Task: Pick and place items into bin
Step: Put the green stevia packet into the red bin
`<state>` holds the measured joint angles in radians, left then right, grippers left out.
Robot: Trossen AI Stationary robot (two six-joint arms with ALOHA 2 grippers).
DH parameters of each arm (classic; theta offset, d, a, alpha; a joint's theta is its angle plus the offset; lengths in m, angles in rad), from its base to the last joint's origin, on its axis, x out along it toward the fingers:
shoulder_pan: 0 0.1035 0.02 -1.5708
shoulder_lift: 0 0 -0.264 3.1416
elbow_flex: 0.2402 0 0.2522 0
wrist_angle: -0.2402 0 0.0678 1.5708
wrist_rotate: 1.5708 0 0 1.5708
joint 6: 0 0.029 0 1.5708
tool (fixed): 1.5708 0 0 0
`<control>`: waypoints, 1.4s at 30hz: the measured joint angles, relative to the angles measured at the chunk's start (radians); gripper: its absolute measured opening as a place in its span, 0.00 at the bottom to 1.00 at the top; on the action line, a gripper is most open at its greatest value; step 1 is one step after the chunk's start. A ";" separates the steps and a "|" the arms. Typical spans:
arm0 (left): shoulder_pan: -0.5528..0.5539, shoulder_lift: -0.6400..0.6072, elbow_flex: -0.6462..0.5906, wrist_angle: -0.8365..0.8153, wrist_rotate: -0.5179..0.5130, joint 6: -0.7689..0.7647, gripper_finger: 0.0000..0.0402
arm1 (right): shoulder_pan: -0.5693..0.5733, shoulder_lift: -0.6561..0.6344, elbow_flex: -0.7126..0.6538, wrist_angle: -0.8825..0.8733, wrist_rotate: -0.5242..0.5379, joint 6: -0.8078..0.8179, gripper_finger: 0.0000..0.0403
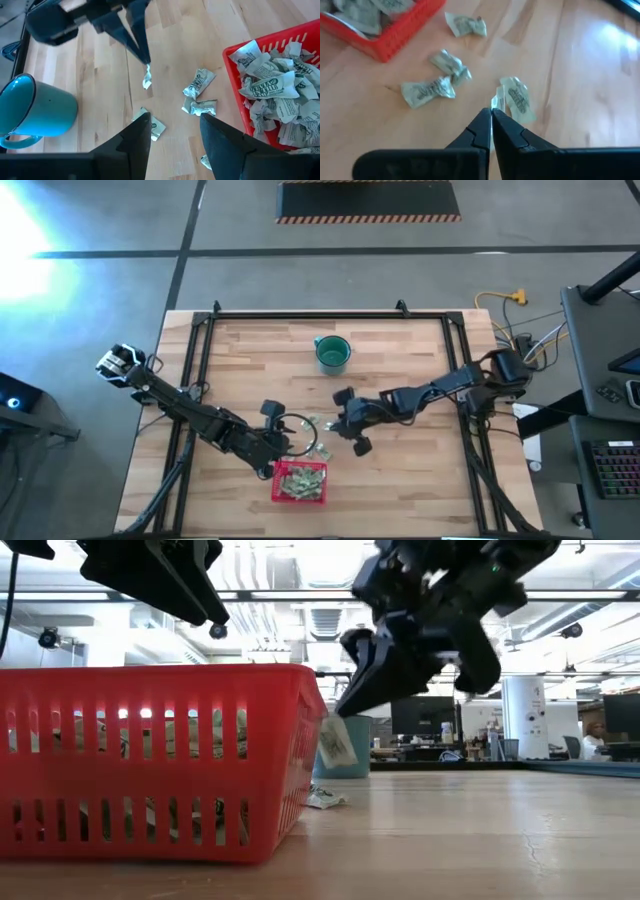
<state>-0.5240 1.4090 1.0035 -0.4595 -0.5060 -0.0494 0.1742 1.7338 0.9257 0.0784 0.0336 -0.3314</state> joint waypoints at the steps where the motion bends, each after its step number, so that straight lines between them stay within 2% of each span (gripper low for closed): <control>1: 0.000 0.000 0.000 0.000 0.000 0.000 0.38 | 0.009 -0.007 0.000 -0.001 0.009 -0.006 0.02; 6: 0.000 0.000 0.000 0.000 0.000 0.000 0.38 | 0.044 -0.032 0.000 0.006 0.071 -0.022 0.02; 18: -0.001 0.000 0.000 -0.012 -0.016 0.000 0.38 | 0.142 -0.059 0.003 0.143 0.072 -0.082 0.02; 28: 0.000 0.000 -0.001 -0.176 -0.161 -0.139 0.38 | 0.229 -0.041 0.004 0.315 -0.074 -0.114 0.02; 33: 0.000 0.000 -0.021 -0.181 -0.166 -0.155 0.38 | 0.229 0.010 0.021 0.356 -0.131 -0.098 0.02; 42: 0.001 0.001 -0.103 -0.180 -0.214 -0.155 0.38 | 0.225 0.115 0.114 0.309 -0.140 -0.097 0.02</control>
<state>-0.5228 1.4101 0.9001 -0.6393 -0.7205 -0.2043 0.3996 1.8492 1.0393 0.3875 -0.1062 -0.4289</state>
